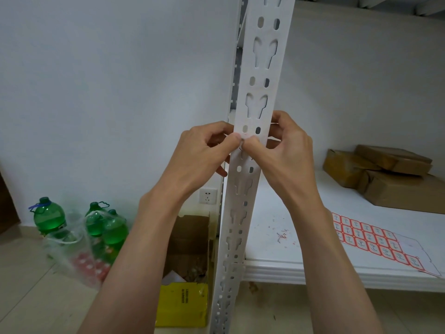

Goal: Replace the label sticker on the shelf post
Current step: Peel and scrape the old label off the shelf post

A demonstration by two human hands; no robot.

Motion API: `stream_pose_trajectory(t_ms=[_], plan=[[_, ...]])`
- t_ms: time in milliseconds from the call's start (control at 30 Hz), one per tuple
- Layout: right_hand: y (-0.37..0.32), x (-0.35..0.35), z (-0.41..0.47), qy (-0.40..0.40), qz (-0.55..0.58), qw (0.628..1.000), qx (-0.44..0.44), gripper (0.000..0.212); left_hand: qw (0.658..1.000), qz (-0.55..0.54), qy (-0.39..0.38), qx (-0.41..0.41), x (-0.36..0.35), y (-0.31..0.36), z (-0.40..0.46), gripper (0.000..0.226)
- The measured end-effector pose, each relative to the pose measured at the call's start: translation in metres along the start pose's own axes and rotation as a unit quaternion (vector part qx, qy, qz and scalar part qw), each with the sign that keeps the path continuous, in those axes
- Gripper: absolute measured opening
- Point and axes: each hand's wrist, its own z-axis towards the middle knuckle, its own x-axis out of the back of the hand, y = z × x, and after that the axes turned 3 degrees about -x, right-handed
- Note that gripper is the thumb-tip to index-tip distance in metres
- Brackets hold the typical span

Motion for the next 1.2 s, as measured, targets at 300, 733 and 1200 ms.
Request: stream_pose_trajectory(t_ms=[300,733,1200], plan=[[0.004,0.0012,0.0017,-0.005,-0.006,1.0,-0.005,0.033,1.0,-0.016,-0.005,-0.001,0.0,-0.0011,-0.0004,0.016],[0.002,0.0002,0.0018,-0.004,-0.01,1.0,-0.002,0.03,1.0,-0.011,-0.009,-0.002,0.0003,-0.0002,-0.0011,0.014],[0.002,0.0026,0.003,-0.021,-0.015,1.0,-0.01,0.034,1.0,-0.004,-0.003,-0.006,-0.0009,-0.0038,-0.0004,0.013]])
